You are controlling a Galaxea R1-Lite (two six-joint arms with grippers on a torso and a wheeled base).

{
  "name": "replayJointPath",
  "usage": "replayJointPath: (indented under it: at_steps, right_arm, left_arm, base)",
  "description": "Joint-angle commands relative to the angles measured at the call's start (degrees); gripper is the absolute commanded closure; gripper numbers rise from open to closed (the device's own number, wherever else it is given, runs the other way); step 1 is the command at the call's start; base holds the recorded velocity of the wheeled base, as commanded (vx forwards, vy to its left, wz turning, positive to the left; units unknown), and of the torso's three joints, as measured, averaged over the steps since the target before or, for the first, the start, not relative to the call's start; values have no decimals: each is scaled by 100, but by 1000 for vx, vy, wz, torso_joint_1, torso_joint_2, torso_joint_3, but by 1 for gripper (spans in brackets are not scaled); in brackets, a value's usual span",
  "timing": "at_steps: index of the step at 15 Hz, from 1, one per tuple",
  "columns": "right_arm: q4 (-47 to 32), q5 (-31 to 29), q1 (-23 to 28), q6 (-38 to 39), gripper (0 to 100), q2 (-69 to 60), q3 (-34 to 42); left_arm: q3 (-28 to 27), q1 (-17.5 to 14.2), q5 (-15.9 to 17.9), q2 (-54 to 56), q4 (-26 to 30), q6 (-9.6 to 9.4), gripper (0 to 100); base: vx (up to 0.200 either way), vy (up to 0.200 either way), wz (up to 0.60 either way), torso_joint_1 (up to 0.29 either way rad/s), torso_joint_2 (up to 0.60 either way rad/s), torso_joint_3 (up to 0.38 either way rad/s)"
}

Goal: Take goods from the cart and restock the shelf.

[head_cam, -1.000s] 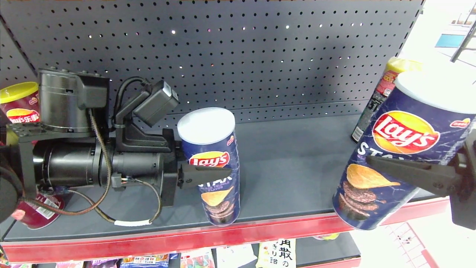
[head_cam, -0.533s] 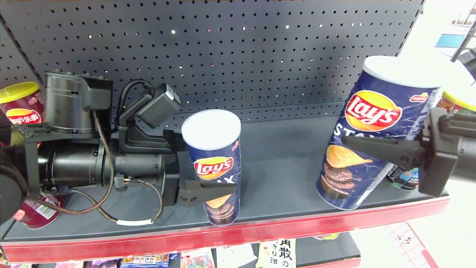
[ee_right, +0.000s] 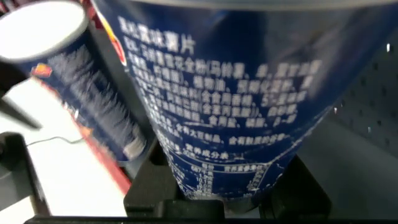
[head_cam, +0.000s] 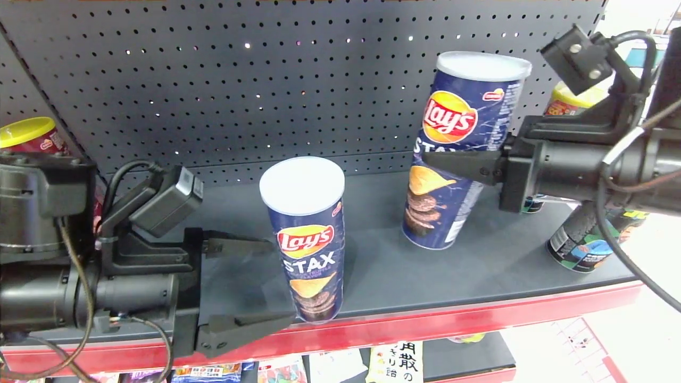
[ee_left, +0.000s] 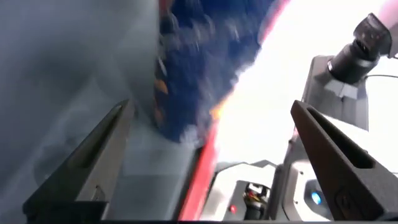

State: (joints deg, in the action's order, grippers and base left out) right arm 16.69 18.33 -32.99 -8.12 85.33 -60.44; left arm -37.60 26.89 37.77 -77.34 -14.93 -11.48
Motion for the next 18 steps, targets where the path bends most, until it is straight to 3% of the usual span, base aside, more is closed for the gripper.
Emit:
replayJointPath:
  at_steps: [1, 3, 7, 9, 13, 18]
  right_arm:
    - [546, 12, -85, 3, 100, 950, -407]
    - [564, 30, -103, 3, 100, 1222, -662]
    - [555, 417, -226, -5, 100, 1794, -1163]
    - [555, 425, -243, -5, 100, 2022, -1365]
    - [555, 434, -340, -5, 100, 2383, -1822]
    - [555, 434, -419, -5, 100, 2497, -1848]
  left_arm:
    - [613, -290, -24, 720, 17, 15, 0]
    - [789, -562, -59, 940, 17, 67, 0]
    - [1000, -720, -358, 1634, 34, 762, 0]
    - [1000, -712, -551, 1660, 34, 806, 0]
    - [1000, -720, -604, 1704, 34, 806, 0]
    - [1000, -712, -604, 1696, 34, 806, 0]
  base:
    - [0, 0, 0, 0, 0, 0]
    - [0, 0, 0, 0, 0, 0]
    - [0, 0, 0, 0, 0, 0]
    - [0, 0, 0, 0, 0, 0]
    - [0, 0, 0, 0, 0, 0]
    - [0, 0, 0, 0, 0, 0]
